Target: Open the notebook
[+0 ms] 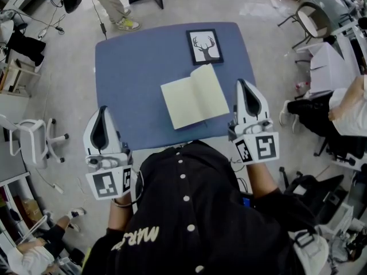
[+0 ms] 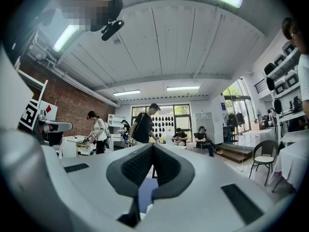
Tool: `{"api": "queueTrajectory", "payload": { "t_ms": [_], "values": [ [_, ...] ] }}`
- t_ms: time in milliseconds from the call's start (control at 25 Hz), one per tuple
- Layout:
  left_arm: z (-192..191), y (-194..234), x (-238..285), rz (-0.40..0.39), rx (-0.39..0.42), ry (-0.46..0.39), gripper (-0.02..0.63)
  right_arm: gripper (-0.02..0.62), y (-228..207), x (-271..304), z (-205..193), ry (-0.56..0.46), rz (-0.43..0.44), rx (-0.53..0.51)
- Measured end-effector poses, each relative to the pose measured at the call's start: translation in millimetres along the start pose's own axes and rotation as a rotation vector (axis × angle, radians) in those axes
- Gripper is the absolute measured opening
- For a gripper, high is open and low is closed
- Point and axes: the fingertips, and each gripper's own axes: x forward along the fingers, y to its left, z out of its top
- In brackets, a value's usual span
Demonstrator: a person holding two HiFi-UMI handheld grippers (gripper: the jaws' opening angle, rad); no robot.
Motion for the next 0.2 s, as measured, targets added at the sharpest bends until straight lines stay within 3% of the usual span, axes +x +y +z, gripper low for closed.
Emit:
{"api": "queueTrajectory", "payload": {
  "t_ms": [200],
  "values": [
    [-0.5, -1.7, 2.9, -0.001, -0.001, 0.000, 0.003, 0.000, -1.4, 2.0, -2.0, 0.010, 0.001, -0.010]
  ]
}}
